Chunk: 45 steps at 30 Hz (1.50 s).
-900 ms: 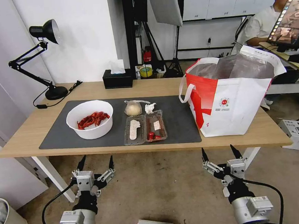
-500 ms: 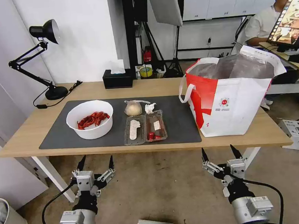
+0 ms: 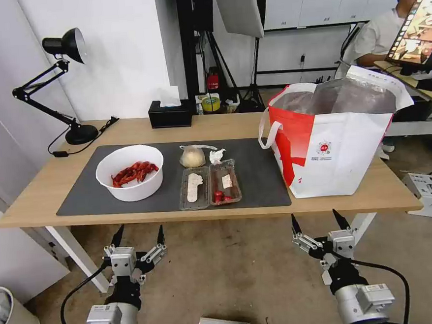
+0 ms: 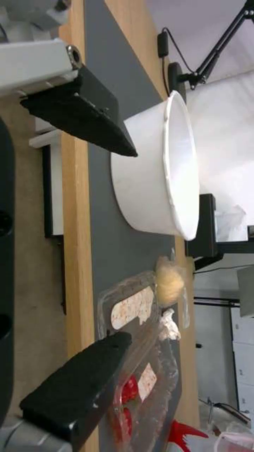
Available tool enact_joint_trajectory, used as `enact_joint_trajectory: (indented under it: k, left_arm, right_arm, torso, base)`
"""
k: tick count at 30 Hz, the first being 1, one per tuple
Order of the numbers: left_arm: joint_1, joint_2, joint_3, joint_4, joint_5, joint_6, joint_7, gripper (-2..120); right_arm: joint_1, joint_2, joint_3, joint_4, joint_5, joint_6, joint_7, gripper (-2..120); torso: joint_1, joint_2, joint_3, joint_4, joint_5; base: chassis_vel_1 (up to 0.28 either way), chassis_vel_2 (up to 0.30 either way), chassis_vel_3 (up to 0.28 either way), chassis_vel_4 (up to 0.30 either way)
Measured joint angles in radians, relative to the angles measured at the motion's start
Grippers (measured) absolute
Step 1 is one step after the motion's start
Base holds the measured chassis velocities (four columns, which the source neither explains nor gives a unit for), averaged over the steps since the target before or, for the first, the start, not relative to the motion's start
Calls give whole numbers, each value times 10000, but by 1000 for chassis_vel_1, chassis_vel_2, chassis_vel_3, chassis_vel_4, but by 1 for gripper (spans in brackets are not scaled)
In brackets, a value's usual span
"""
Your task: Pick up the trash from the table and place it into the takeout bag.
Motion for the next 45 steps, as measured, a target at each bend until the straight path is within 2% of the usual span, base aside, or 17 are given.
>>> enact_joint_trajectory:
  k: [4,7,8,11,12,15,19,24,25,30,33,34,37,40,41,44,45]
  left_arm:
    - [-156,217,-29,-46,-500,451,-597,100]
    - [-410,557,-89,-136,-1269,1176,-1527,100]
    - [-410,557,-89,-136,-1269,1176,-1527,100]
    - [-687,938,-157,-231,-2143,1993,-2575,100]
    - [-687,938,-157,-231,-2143,1993,-2575,100]
    - [-900,1216,-204,-302,-2779,2584,-3340,100]
    - [-964,1311,-211,-317,-2988,2755,-3566,100]
    - [-1058,1441,-227,-353,-3277,2995,-3901,100]
    - [-1221,1657,-264,-402,-3778,3437,-4480,100]
    - [-1190,1644,-249,-403,-3623,3294,-4290,100]
    - [-1330,1854,-273,-441,-4020,3642,-4757,100]
    - [-1441,1999,-300,-486,-4354,3934,-5146,100]
    - [-1469,2066,-297,-494,-4397,3970,-5179,100]
    - [-1768,2467,-357,-602,-5456,4915,-6371,100]
    - [-1768,2467,-357,-602,-5456,4915,-6371,100]
    - [-2056,2852,-410,-712,-6474,5831,-7500,100]
    - [-2056,2852,-410,-712,-6474,5831,-7500,100]
  right_arm:
    - [299,-366,-109,0,362,-520,195,100]
    - [856,-1015,-326,0,1036,-1490,560,100]
    - [856,-1015,-326,0,1036,-1490,560,100]
    - [1468,-1741,-562,-5,1773,-2559,959,100]
    - [1468,-1741,-562,-5,1773,-2559,959,100]
    - [1890,-2243,-724,-8,2286,-3307,1242,100]
    - [2393,-2832,-916,-16,2884,-4179,1569,100]
    - [2656,-3144,-1019,-19,3203,-4646,1744,100]
    - [3024,-3588,-1157,-22,3652,-5292,1989,100]
    - [3113,-3732,-1150,-26,3563,-5141,1937,100]
    - [3589,-4249,-1355,-48,4083,-5866,2184,100]
    - [4021,-4659,-1568,-85,4587,-6544,2415,100]
    - [4268,-4905,-1726,-113,4940,-7029,2571,100]
    - [4245,-4865,-1771,-119,4956,-7060,2576,100]
    - [4245,-4865,-1771,-119,4956,-7060,2576,100]
    - [4223,-4754,-1780,-119,4940,-7055,2577,100]
    - [4223,-4754,-1780,-119,4940,-7055,2577,100]
  torso:
    - [0,1,0,0,0]
    - [0,0,0,1,0]
    - [0,0,0,1,0]
    - [0,0,0,0,1]
    - [0,0,0,0,1]
    - [1,0,1,1,0]
    - [2,0,1,2,-1]
    - [1,0,1,2,1]
    - [2,-1,1,0,1]
    - [2,0,1,-3,2]
    - [0,0,0,-3,0]
    - [2,-1,0,6,-2]
    - [3,-1,1,3,1]
    - [0,0,0,-1,0]
    - [0,0,0,-1,0]
    - [1,-1,0,0,0]
    - [1,-1,0,0,0]
  base:
    - [0,0,0,0]
    - [0,0,0,0]
    - [0,0,0,0]
    - [0,0,0,0]
    - [0,0,0,0]
    - [0,0,0,0]
    - [0,0,0,0]
    - [0,0,0,0]
    - [0,0,0,0]
    - [0,0,0,0]
    - [0,0,0,0]
    - [0,0,0,0]
    - [0,0,0,0]
    - [0,0,0,0]
    - [0,0,0,0]
    - [0,0,0,0]
    - [0,0,0,0]
